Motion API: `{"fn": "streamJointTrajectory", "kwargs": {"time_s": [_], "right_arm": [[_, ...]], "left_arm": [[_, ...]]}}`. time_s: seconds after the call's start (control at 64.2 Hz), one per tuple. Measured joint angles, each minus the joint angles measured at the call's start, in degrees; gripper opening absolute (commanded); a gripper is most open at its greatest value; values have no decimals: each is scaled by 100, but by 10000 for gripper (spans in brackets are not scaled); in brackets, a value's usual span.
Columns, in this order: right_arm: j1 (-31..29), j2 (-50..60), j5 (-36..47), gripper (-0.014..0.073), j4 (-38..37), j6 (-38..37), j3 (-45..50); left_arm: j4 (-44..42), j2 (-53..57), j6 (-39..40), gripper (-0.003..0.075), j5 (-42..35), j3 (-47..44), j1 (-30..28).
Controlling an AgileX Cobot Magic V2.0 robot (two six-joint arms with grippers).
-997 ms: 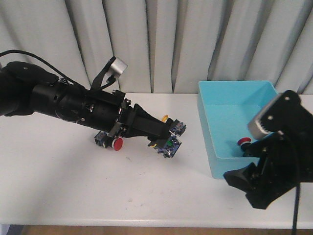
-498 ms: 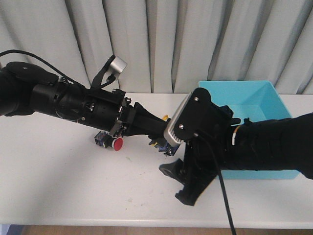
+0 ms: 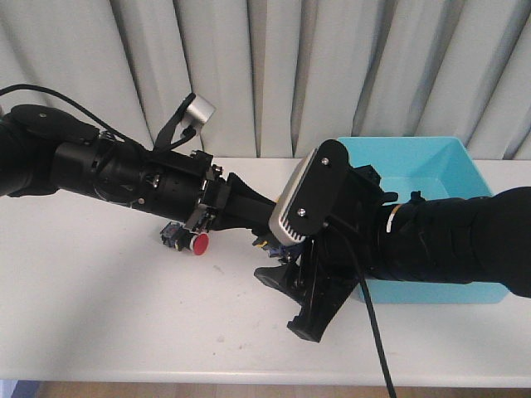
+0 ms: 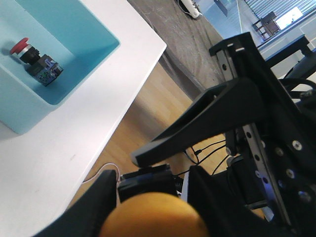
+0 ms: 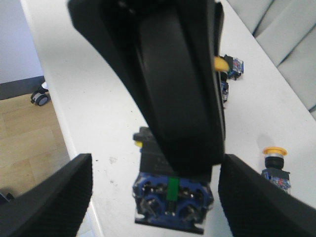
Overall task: Pick red and yellow buttons and place in box
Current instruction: 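Grasp the yellow button's body with the right gripper from the left gripper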
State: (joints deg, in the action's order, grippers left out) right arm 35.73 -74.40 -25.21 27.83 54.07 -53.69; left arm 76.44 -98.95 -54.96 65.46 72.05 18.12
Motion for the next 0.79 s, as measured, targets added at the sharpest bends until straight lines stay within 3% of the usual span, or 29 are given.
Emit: {"fn": "streamJointTrajectory", "kwargs": {"time_s": [0.794], "right_arm": [[0, 0, -131, 187, 46, 63, -9]], "left_arm": [[31, 0, 0, 185, 129, 0, 0]]}}
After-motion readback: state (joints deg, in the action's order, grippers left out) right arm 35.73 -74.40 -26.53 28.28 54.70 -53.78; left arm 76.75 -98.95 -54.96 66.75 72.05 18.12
